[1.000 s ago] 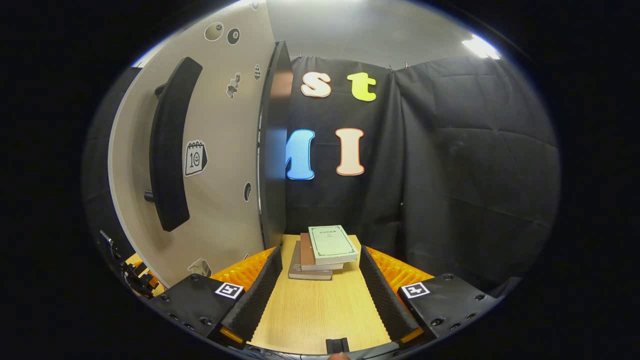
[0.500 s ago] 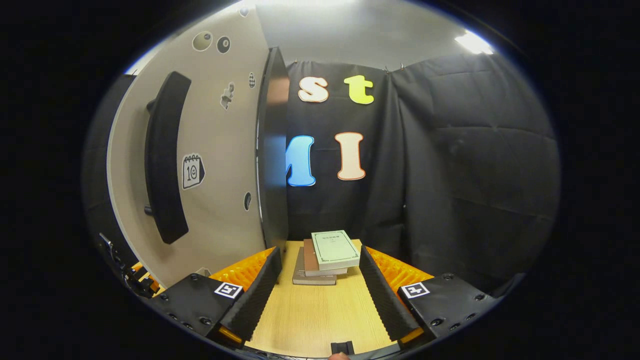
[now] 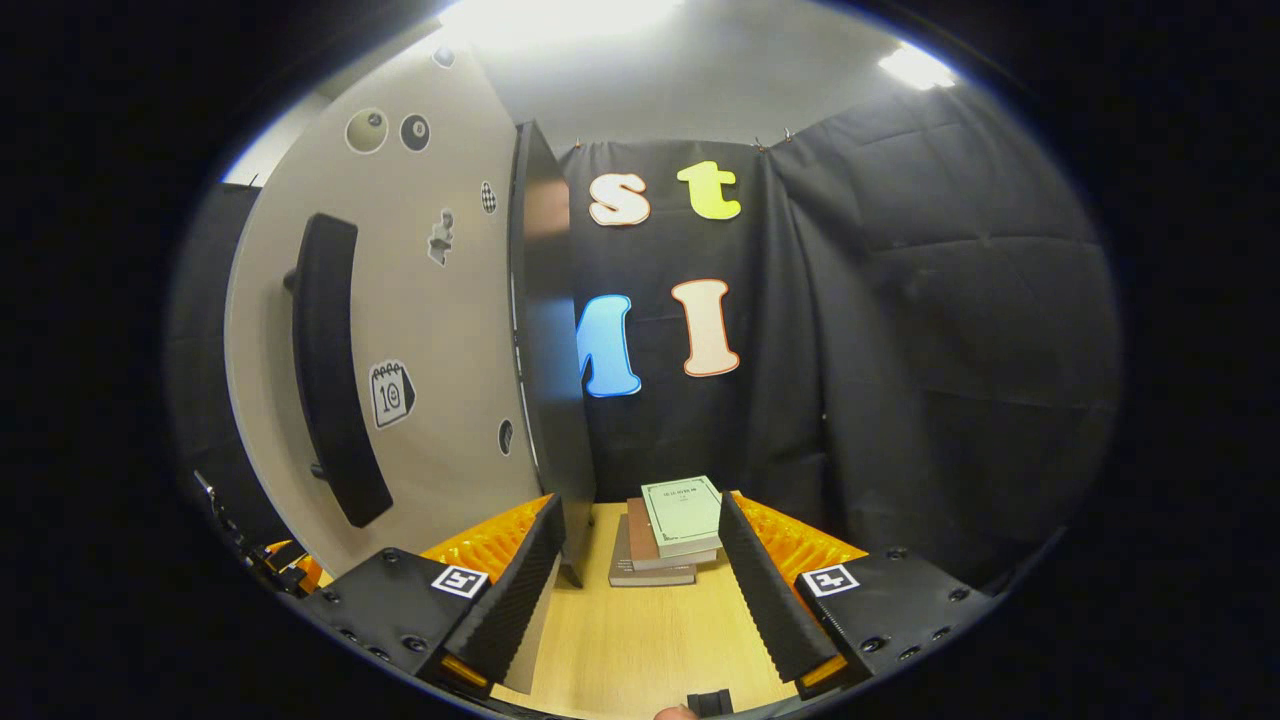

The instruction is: Open the cabinet door with the right hand, grasp the bottle in the cabinet with the left hand and place it on the coaster, then close the cabinet door with the right hand.

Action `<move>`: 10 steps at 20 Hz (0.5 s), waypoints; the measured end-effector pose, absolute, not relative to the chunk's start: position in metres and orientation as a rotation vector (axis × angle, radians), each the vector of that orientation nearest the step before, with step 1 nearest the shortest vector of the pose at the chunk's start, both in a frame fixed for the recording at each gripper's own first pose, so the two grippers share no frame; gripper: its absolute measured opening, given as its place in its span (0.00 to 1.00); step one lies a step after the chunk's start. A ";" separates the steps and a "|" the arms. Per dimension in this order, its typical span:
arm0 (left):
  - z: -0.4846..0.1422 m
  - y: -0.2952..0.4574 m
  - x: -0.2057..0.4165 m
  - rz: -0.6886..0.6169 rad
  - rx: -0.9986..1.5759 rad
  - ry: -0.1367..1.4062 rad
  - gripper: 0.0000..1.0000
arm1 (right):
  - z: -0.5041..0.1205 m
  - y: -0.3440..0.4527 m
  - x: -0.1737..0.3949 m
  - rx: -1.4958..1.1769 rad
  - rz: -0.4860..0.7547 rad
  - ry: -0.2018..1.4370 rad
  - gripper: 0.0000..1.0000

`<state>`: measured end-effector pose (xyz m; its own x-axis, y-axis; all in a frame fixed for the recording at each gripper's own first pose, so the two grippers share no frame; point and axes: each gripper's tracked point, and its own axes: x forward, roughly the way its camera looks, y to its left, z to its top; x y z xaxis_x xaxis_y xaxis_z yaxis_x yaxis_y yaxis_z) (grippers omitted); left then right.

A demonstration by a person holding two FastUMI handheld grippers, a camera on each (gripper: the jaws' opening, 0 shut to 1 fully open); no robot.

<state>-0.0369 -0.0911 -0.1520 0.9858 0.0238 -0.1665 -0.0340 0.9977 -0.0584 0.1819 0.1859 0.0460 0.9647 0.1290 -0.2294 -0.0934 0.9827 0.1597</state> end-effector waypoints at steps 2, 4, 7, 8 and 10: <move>-0.118 -0.085 -0.041 0.047 -0.061 0.136 0.75 | 0.049 0.188 0.185 0.154 0.123 0.222 0.97; -0.085 -0.079 -0.042 0.062 -0.050 0.106 0.77 | 0.053 0.188 0.189 0.156 0.122 0.203 0.97; -0.049 -0.073 -0.038 0.065 -0.051 0.082 0.74 | 0.058 0.192 0.194 0.166 0.128 0.178 0.92; -0.040 -0.071 -0.036 0.065 -0.063 0.082 0.80 | 0.059 0.193 0.195 0.162 0.132 0.173 0.97; -0.028 -0.062 -0.033 0.074 -0.094 0.083 0.75 | 0.060 0.190 0.195 0.143 0.129 0.173 0.92</move>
<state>-0.0332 -0.0618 -0.0275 0.9938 0.0697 -0.0861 -0.0774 0.9929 -0.0902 0.1947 0.1905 0.0596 0.9770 0.1394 -0.1616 -0.1148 0.9816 0.1526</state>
